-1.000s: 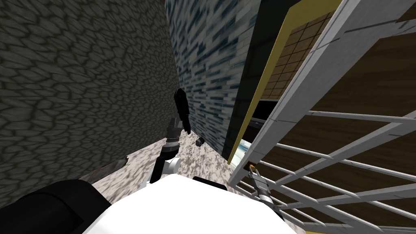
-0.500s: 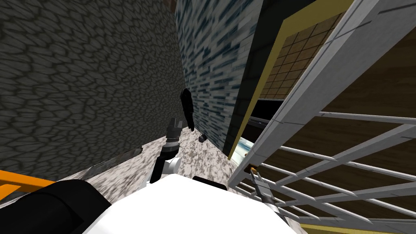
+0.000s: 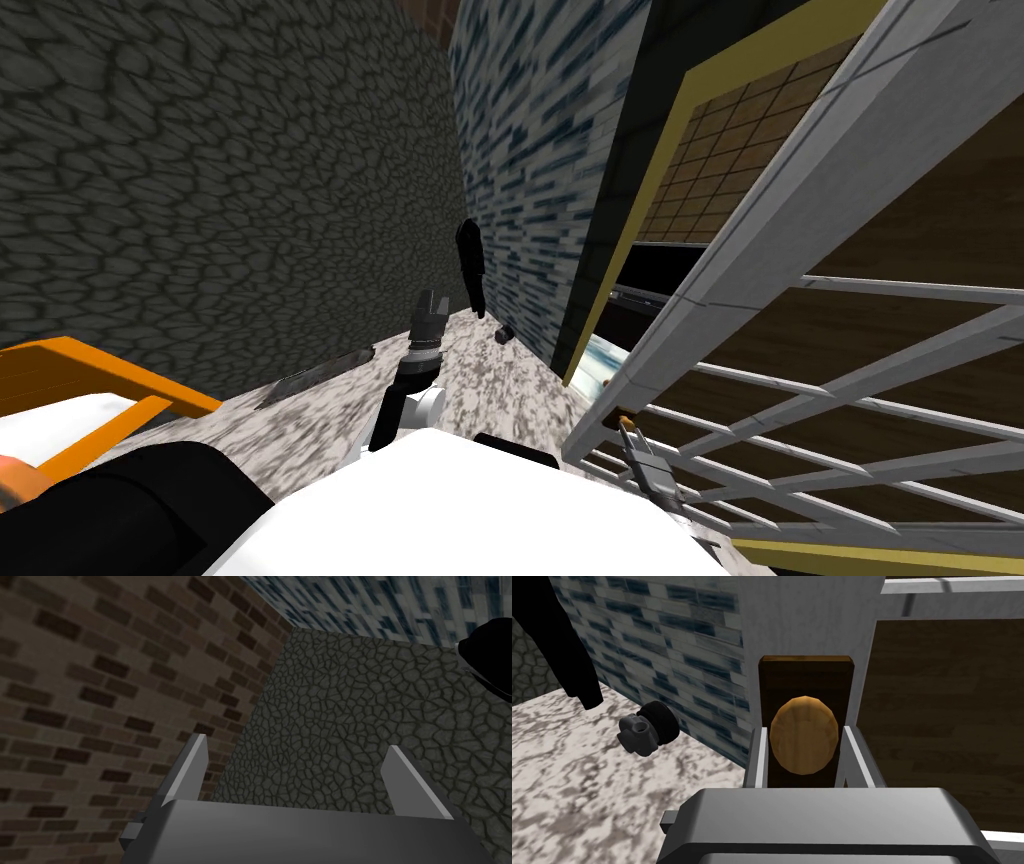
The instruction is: Pull the door open
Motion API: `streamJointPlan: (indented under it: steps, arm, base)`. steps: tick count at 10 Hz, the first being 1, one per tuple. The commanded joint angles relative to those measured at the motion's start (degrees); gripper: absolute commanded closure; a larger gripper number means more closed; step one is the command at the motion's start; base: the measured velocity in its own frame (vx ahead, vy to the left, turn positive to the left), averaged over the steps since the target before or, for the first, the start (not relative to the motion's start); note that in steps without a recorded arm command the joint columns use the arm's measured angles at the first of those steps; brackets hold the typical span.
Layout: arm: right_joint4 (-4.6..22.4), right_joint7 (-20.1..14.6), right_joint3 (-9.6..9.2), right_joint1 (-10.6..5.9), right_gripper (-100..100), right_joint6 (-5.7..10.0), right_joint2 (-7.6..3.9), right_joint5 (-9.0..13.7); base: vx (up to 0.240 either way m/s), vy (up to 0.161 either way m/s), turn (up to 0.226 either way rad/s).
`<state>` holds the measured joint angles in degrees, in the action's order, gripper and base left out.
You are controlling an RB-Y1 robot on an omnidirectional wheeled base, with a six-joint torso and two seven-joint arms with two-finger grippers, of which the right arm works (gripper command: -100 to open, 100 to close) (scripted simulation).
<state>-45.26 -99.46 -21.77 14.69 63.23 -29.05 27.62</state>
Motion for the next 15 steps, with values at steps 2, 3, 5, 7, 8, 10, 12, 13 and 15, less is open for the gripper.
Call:
streamJointPlan:
  steps: [2, 3, 5, 7, 8, 10, 12, 13, 15]
  arm:
    - [1.35, -1.5, -1.26, 0.29, 100, 1.98, -0.71, -0.78]
    - [1.66, -1.9, -1.56, 0.37, 100, 2.52, -0.96, -0.97]
    - [2.16, -2.55, -2.04, 0.5, 100, 3.41, -1.38, -1.28]
    - [2.74, -2.82, -2.36, 0.48, 100, 3.88, -1.48, -1.35]
    - [3.1, -3.05, -2.56, 0.48, 100, 4.34, -1.61, -1.4]
    - [3.94, -3.59, -3.01, 0.48, 100, 5.41, -1.9, -1.52]
    - [3.58, -3.36, -2.45, 1.53, -100, 5.83, -1.87, -0.99]
    - [3.61, -3.35, -2.34, 1.85, -100, 6.07, -1.88, -0.85]
    - [3.74, -3.33, -2.32, 1.94, -100, 6.18, -1.83, -0.81]
  base:
    - [-0.247, -0.045, 0.155]
    - [-0.254, -0.077, 0.18]
    - [-0.221, -0.057, 0.105]
    - [-0.13, -0.031, 0.092]
    - [-0.227, -0.085, 0.206]
    - [-0.223, -0.055, 0.139]
    - [-0.194, 0.049, -0.138]
    - [-0.152, 0.064, -0.098]
    - [-0.127, 0.063, -0.049]
